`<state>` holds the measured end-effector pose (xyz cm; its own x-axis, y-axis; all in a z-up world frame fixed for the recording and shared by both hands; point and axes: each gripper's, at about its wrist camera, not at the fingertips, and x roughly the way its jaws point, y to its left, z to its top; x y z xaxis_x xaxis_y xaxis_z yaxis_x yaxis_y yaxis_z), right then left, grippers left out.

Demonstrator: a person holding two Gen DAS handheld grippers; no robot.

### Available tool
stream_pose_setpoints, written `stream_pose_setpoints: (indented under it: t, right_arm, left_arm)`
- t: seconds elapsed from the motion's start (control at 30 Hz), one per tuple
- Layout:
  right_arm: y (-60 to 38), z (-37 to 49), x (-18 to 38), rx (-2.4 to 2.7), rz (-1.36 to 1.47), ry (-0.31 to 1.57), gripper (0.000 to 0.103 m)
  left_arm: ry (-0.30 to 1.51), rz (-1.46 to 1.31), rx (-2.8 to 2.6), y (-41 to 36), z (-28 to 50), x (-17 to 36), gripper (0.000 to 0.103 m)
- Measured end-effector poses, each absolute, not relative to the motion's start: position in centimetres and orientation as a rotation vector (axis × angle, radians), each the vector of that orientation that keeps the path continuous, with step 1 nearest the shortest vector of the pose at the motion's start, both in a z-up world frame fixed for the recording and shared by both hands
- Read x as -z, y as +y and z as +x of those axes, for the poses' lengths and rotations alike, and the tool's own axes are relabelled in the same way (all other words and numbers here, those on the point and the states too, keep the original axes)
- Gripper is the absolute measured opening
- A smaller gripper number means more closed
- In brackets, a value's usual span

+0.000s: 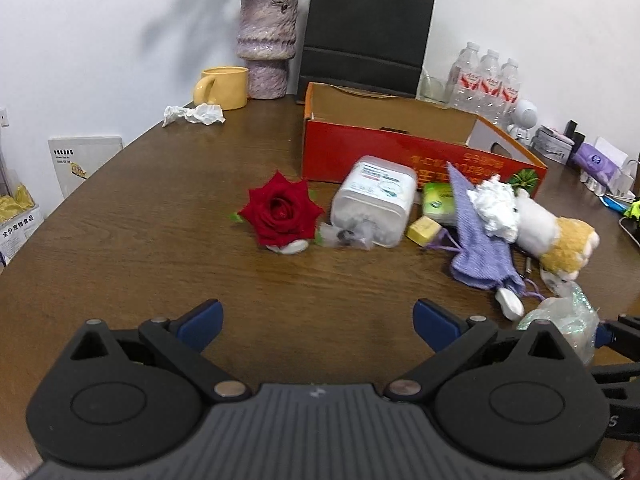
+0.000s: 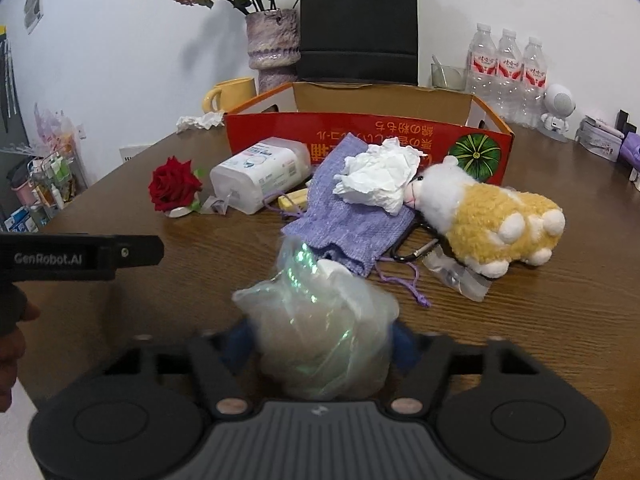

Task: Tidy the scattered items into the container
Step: 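Grasp the red rose with the left tool while the right tool grasps the iridescent bag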

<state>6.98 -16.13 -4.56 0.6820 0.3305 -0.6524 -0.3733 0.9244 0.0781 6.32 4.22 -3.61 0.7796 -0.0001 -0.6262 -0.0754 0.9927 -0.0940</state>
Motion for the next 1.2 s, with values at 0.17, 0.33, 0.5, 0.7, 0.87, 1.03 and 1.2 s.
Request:
stream_pose_setpoints:
  t: [0.17,0.33,0.5,0.7,0.87,1.03,1.2]
  right_arm:
    - [-16.9,8.1,3.8,-0.389,-0.036,0.677,0.048]
    - [-17.3,9.4,2.8,-0.375,-0.03,0.629,0.046]
    - [-17.1,11.2,1.9,-0.378,-0.028,0.609,0.045]
    - [-16.4,12.9,1.5,-0.388,-0.027,0.61,0.045]
    - [-16.3,13.4,1.5,-0.395,-0.027,0.61,0.045]
    - [-16.5,13.5,1.0,-0.408,-0.026,0.588,0.045]
    - [-17.2,14.3,-0.5,-0.413,-0.021,0.536,0.045]
  left_arm:
    - [0.664,-0.108,-0.058,5.1,8.7,3.3,0.103]
    - [0.654,-0.094,-0.095,5.9,11.2,3.0,0.103]
    - [0.66,-0.081,-0.126,6.8,13.6,3.3,0.103]
    - [0.682,-0.094,-0.096,7.4,15.5,4.2,0.079]
    - [0.678,-0.128,-0.051,7.7,15.9,4.4,0.041]
    - [0.651,-0.144,-0.049,7.9,15.0,3.8,0.041]
    - [0.601,-0.162,-0.038,8.0,14.6,1.6,0.041]
